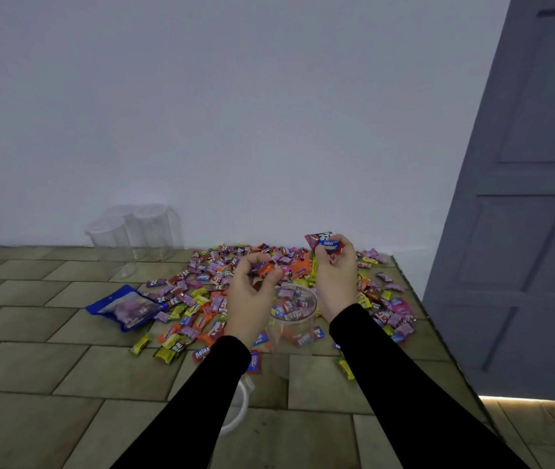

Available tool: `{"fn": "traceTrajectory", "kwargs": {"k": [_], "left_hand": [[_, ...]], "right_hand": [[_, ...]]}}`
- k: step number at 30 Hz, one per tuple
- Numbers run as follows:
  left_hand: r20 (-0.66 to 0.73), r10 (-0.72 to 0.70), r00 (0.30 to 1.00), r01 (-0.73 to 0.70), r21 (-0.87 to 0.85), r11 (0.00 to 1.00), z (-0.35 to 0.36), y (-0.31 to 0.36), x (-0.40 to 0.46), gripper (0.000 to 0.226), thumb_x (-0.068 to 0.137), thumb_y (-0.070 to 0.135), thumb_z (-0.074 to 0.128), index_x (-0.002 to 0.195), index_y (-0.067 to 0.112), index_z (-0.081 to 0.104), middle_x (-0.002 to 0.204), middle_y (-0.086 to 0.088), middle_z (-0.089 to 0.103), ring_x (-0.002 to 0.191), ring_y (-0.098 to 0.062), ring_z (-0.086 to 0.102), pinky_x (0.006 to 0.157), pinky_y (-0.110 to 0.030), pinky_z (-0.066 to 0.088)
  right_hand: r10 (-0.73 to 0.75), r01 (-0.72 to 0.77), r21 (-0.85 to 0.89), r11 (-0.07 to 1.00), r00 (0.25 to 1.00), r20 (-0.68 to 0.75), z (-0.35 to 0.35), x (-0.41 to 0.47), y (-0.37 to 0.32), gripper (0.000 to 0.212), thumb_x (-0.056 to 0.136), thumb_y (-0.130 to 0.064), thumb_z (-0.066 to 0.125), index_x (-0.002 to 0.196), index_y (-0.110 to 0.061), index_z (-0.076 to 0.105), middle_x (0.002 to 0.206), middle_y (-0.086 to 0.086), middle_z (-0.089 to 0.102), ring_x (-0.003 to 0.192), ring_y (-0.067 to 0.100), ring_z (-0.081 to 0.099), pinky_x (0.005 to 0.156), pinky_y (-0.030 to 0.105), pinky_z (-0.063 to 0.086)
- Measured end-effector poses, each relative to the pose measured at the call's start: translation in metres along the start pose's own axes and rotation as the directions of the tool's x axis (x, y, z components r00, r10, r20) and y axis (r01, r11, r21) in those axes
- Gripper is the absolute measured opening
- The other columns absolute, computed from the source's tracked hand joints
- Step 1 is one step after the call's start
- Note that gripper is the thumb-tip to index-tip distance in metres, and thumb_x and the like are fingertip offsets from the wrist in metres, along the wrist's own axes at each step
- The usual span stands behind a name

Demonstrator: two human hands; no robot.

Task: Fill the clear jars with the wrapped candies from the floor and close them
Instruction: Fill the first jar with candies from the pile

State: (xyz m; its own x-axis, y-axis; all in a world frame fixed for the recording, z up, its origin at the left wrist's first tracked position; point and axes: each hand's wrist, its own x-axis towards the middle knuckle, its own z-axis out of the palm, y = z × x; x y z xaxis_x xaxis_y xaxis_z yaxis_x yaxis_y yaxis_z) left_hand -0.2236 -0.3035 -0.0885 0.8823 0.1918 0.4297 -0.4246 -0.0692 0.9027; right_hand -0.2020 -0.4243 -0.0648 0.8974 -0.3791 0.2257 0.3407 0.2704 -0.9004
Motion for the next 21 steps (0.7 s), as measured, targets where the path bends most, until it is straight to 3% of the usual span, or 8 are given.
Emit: {"fn": "traceTrajectory", "kwargs": {"k": [2,5,8,11,15,21], "left_hand": [[0.008,-0.002,1.000,0.002,0.019,1.000,0.002,-0.004,-0.003,0.020,0.091,0.013,0.064,0.098,0.029,0.054,0.092,0.008,0.057,0.073,0.000,0.056,0.066,-0.018,0.046],[0.003,0.015,1.000,-0.015,0.031,0.999,0.006,-0.005,-0.008,0.020,0.092,0.012,0.063,0.101,0.027,0.054,0.098,0.008,0.056,0.084,0.004,0.056,0.074,-0.014,0.047],[0.003,0.011,1.000,-0.011,-0.017,1.000,0.008,-0.007,-0.010,0.019,0.094,0.007,0.059,0.106,0.020,0.052,0.098,0.005,0.054,0.081,0.008,0.055,0.071,-0.010,0.047],[0.014,0.005,1.000,-0.005,-0.031,1.000,0.008,-0.009,-0.009,0.013,0.097,0.011,0.053,0.108,0.019,0.053,0.093,0.004,0.052,0.078,-0.006,0.050,0.069,-0.014,0.044],[0.016,-0.021,1.000,0.022,-0.055,0.998,0.009,-0.008,-0.010,0.013,0.099,0.010,0.049,0.099,0.021,0.057,0.078,0.010,0.050,0.062,-0.001,0.044,0.059,-0.016,0.038],[0.027,-0.031,0.999,0.033,-0.088,0.996,0.011,-0.014,-0.008,0.008,0.093,0.002,0.052,0.092,0.006,0.059,0.081,0.002,0.054,0.071,-0.009,0.048,0.066,-0.018,0.042]], "right_hand": [[0.009,-0.009,0.007,1.000,1.000,-0.001,0.002,-0.004,0.005,0.019,0.097,-0.002,0.050,0.105,-0.018,0.048,0.095,0.004,0.054,0.076,0.010,0.052,0.067,0.017,0.044],[0.011,-0.011,-0.004,1.000,1.000,-0.021,0.002,-0.010,0.012,0.018,0.097,-0.005,0.051,0.103,-0.021,0.048,0.092,0.001,0.051,0.070,0.009,0.047,0.066,0.022,0.040],[-0.029,0.028,-0.016,0.999,0.997,-0.070,0.003,-0.014,0.014,0.017,0.097,-0.007,0.052,0.109,-0.017,0.047,0.089,-0.004,0.050,0.064,-0.002,0.046,0.062,0.013,0.040],[-0.063,0.058,-0.049,0.997,0.993,-0.105,0.006,-0.018,0.015,0.017,0.097,-0.006,0.052,0.111,-0.015,0.047,0.082,-0.008,0.047,0.054,-0.009,0.047,0.057,0.005,0.041],[-0.068,0.059,-0.075,0.995,0.991,-0.116,0.007,-0.018,0.015,0.016,0.097,-0.005,0.052,0.109,-0.015,0.046,0.080,-0.004,0.047,0.047,-0.009,0.044,0.051,0.006,0.039],[-0.067,0.057,-0.091,0.994,0.991,-0.116,0.007,-0.016,0.019,0.017,0.097,-0.007,0.052,0.107,-0.019,0.046,0.077,-0.003,0.045,0.044,-0.003,0.038,0.048,0.010,0.035]]}}
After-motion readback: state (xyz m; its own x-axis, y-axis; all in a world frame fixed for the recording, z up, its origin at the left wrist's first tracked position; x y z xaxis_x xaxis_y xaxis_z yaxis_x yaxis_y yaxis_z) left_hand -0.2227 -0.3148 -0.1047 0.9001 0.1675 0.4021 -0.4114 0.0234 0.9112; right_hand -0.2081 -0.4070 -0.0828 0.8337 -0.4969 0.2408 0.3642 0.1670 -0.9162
